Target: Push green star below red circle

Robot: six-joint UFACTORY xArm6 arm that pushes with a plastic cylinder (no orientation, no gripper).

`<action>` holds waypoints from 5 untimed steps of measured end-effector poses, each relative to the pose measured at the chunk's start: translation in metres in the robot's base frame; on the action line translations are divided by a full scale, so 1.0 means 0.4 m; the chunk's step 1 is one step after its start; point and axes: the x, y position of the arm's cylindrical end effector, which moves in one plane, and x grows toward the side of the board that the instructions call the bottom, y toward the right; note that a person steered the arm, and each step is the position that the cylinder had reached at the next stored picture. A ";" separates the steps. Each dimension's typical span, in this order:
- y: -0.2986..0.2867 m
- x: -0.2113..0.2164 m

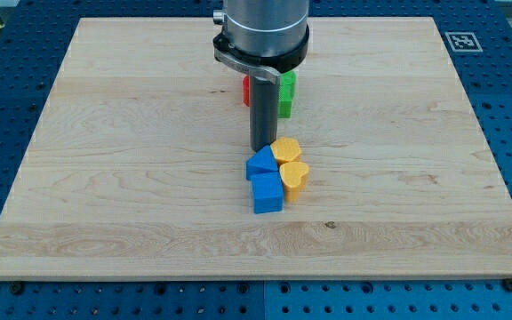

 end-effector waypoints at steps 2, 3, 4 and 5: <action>-0.010 0.029; -0.001 -0.028; 0.097 -0.040; 0.194 -0.040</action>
